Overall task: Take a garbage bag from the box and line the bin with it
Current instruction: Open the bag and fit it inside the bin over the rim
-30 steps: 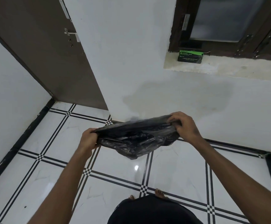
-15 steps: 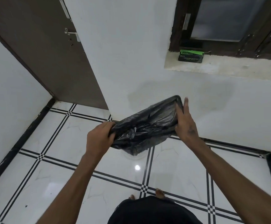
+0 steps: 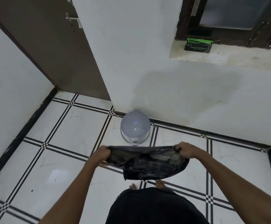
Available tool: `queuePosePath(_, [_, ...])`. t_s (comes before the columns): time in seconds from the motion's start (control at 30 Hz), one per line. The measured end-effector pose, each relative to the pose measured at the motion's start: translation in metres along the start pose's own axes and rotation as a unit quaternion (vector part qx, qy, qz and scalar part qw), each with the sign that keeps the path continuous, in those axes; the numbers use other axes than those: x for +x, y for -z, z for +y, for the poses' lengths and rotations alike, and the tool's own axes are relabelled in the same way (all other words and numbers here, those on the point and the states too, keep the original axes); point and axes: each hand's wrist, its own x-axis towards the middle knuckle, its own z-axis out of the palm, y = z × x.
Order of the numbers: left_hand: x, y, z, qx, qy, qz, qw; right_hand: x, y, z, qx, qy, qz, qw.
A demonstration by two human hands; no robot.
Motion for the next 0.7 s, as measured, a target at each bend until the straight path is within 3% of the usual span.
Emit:
queuePosePath(0.1, [-0.004, 0.013, 0.037, -0.240, -0.098, 0.111, 0.959, 0.003, 0.024, -0.022, 0.145, -0.016, 0.125, 0.981])
queuePosePath(0.17, [-0.018, 0.023, 0.065, -0.327, -0.184, 0.175, 0.910, -0.002, 0.045, -0.042, 0.245, 0.000, 0.260, 0.934])
queuePosePath(0.23, [-0.033, 0.026, 0.080, -0.333, -0.281, 0.272, 0.858, -0.010, 0.059, -0.058, 0.232, 0.033, 0.399, 0.886])
queuePosePath(0.3, [-0.047, 0.024, 0.081, -0.200, -0.364, 0.387, 0.823, -0.019, 0.063, -0.066, 0.188, 0.073, 0.473, 0.858])
queuePosePath(0.37, [-0.044, 0.022, 0.066, -0.018, -0.384, 0.440, 0.812, -0.022, 0.056, -0.059, 0.205, 0.069, 0.450, 0.867])
queuePosePath(0.43, [-0.027, 0.021, 0.039, 0.091, -0.327, 0.426, 0.839, -0.014, 0.038, -0.037, 0.129, 0.036, 0.392, 0.910])
queuePosePath(0.5, [-0.009, 0.023, 0.014, 0.076, -0.195, 0.368, 0.906, -0.006, 0.019, -0.011, 0.016, 0.000, 0.306, 0.952])
queuePosePath(0.57, [0.003, 0.021, -0.005, 0.042, -0.089, 0.290, 0.952, -0.001, 0.006, 0.005, -0.058, -0.024, 0.237, 0.970])
queuePosePath(0.7, [0.010, 0.012, -0.016, 0.003, -0.070, 0.235, 0.969, 0.000, 0.002, 0.000, 0.075, -0.078, 0.158, 0.982])
